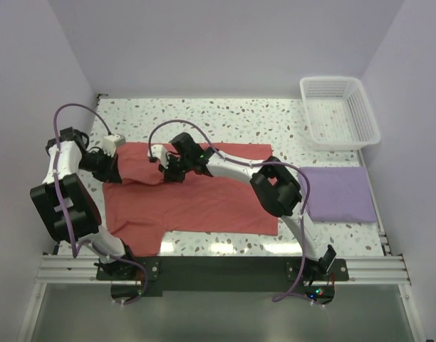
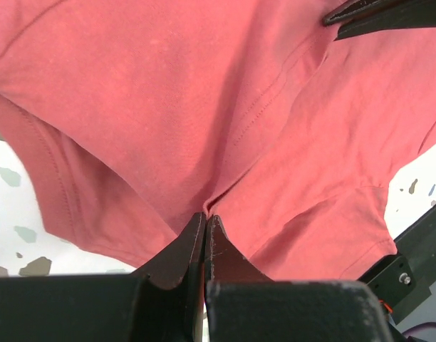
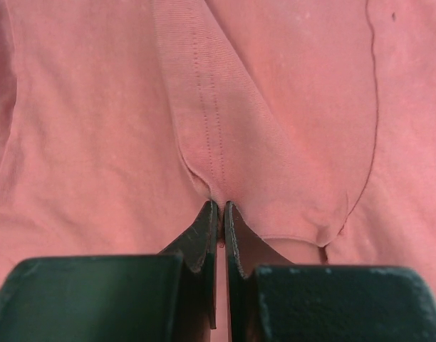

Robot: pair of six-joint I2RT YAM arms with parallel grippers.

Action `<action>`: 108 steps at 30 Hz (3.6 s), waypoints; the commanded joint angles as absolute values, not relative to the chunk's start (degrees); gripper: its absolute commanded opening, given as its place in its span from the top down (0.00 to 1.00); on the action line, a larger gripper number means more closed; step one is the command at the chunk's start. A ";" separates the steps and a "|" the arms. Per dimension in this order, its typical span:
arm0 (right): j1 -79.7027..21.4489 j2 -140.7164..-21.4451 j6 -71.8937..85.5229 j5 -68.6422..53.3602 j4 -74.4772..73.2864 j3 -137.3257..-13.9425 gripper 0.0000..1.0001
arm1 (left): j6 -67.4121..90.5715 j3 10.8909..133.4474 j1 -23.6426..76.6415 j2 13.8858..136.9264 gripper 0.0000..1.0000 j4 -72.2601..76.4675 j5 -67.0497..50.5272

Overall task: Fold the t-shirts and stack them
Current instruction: Fold the tshirt

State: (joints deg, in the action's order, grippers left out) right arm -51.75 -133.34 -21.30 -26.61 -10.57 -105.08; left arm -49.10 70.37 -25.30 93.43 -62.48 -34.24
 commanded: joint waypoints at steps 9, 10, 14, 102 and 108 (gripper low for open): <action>-51.94 -130.16 -22.85 -30.58 -13.00 -104.32 1.00 | -50.89 66.71 -25.31 91.93 1.00 -61.09 -31.38; -51.94 -130.86 -23.03 -30.76 -14.92 -105.54 0.84 | -50.45 66.62 -25.31 92.54 0.84 -60.74 -30.77; -51.24 -128.77 -23.38 -30.67 -18.71 -106.35 0.59 | -52.64 68.11 -25.40 92.64 0.56 -62.13 -32.78; -18.72 -114.61 -63.28 -7.56 -57.92 -93.26 1.00 | -25.66 88.24 -17.05 124.54 0.56 -38.32 -13.63; -18.11 -114.08 -64.34 -6.68 -57.57 -90.97 1.00 | -25.93 88.51 -17.14 124.63 0.56 -38.50 -12.66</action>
